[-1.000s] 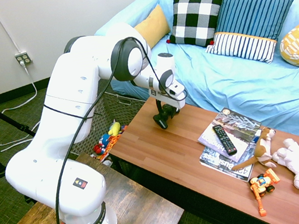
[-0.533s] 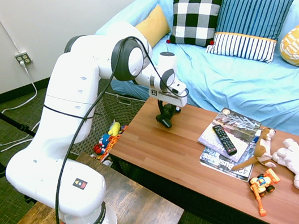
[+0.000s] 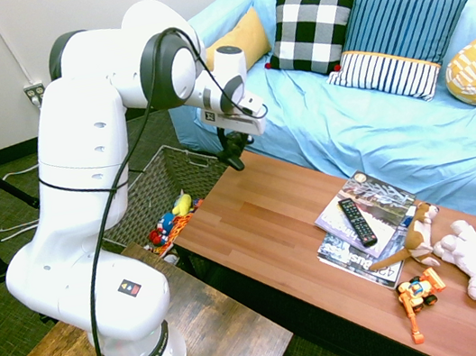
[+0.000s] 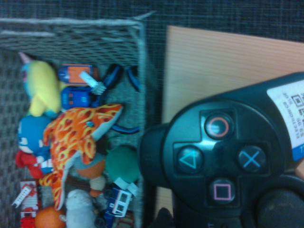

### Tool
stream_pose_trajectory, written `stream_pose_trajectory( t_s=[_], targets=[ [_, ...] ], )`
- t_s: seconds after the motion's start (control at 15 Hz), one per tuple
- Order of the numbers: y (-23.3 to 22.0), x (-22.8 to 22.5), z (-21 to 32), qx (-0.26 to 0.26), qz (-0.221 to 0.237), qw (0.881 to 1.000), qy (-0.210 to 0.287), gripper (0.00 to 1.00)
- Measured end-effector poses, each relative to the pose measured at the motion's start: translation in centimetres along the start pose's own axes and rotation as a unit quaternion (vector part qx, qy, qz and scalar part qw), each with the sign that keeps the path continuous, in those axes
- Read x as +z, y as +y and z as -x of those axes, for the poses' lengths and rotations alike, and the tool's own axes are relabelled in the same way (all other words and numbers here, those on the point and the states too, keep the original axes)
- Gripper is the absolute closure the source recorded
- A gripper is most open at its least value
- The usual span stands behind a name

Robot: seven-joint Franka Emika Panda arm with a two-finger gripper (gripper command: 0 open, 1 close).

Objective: Put the gamepad in the basket

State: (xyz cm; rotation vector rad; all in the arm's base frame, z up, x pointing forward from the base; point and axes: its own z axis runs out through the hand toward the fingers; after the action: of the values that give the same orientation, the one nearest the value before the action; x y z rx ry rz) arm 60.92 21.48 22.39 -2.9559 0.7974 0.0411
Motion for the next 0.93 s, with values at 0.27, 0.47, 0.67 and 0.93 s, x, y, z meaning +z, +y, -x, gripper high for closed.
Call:
stream_pose_trajectory(
  t_s=[0.27,0.47,0.67,0.93],
  targets=[
    [-6.8,2.2,7.7,-0.042,0.021,0.999,0.002,1.0],
    [-8.4,6.7,8.5,-0.044,0.034,0.998,-0.034,1.0],
    [-9.8,11.9,9.9,-0.053,0.059,0.994,-0.078,1.0],
    [-12.7,16.6,11.9,-0.073,0.093,0.986,-0.116,1.0]
  ],
)
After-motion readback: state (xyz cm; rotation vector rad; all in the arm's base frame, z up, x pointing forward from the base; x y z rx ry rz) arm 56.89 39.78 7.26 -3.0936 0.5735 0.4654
